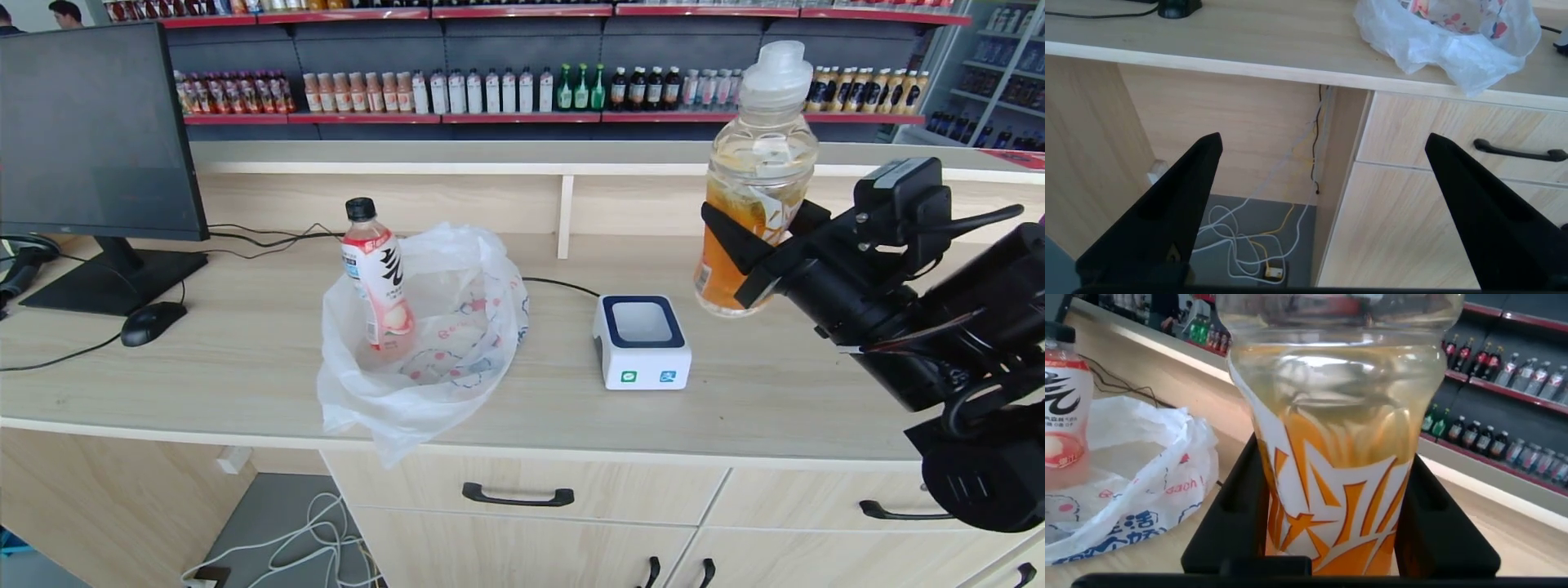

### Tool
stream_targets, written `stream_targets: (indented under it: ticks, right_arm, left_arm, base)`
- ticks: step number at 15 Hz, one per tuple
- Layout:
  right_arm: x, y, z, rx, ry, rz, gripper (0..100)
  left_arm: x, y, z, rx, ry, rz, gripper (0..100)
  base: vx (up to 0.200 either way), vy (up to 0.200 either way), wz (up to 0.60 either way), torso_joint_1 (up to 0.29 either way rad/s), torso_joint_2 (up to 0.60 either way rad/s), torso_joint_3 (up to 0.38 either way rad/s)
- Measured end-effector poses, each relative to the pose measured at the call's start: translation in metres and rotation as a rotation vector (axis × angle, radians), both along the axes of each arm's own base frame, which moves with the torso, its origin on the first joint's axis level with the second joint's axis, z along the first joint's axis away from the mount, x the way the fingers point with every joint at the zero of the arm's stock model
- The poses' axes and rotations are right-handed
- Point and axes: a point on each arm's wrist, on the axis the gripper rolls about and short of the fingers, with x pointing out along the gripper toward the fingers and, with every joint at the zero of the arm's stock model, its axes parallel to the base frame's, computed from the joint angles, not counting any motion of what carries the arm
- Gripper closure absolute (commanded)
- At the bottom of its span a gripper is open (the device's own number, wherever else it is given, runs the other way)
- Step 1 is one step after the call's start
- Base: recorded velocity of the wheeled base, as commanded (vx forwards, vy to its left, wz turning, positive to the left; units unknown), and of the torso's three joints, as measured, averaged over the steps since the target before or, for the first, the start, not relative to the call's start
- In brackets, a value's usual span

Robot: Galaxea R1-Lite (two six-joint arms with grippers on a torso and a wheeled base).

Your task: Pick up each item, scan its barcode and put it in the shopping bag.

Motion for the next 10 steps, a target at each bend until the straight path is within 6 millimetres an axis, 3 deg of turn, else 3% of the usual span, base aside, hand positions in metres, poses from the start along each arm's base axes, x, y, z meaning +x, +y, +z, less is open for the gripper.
stream_targets:
  ticks: [1, 9, 10]
  right_arm:
    - [0.000, -0.002, -0.001, 0.000, 0.008, -0.008, 100]
    - [-0.005, -0.014, -0.001, 0.008, 0.019, -0.034, 100]
    - [-0.006, -0.014, 0.000, 0.010, 0.017, -0.033, 100]
  left_arm:
    - [0.000, 0.000, 0.000, 0.001, 0.000, 0.000, 0]
    - [0.000, 0.000, 0.000, 0.003, 0.000, 0.000, 0]
    - [0.000, 0.000, 0.000, 0.003, 0.000, 0.000, 0]
  base:
    - [-0.200, 0.000, 0.00, 0.002, 0.00, -0.007]
    - [0.000, 0.000, 0.00, 0.000, 0.00, 0.000]
    - [0.000, 0.200, 0.00, -0.002, 0.00, 0.007]
